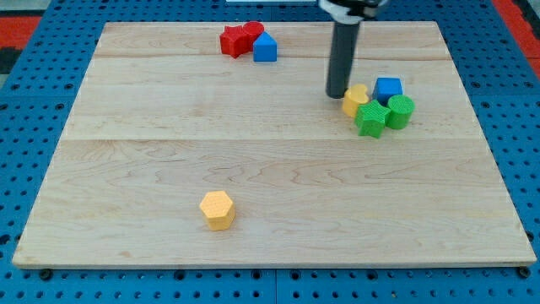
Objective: Move the yellow hexagon left bottom to the green star
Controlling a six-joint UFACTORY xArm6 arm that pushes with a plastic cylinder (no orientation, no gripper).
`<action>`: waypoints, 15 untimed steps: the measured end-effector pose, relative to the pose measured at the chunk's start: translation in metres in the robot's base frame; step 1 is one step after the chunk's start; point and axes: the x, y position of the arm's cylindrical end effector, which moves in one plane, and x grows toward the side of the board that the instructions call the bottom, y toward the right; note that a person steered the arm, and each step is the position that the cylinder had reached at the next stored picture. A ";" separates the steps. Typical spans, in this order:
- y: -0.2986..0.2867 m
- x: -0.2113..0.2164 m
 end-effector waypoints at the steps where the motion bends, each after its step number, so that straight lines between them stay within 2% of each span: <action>1: -0.072 -0.005; 2: -0.127 0.010; 3: -0.138 0.062; 4: -0.193 0.112; 5: -0.234 0.142; 6: -0.230 0.179; 8: -0.205 0.204; 11: -0.075 0.197; 13: -0.027 0.217; 14: 0.014 0.214; 15: 0.009 0.192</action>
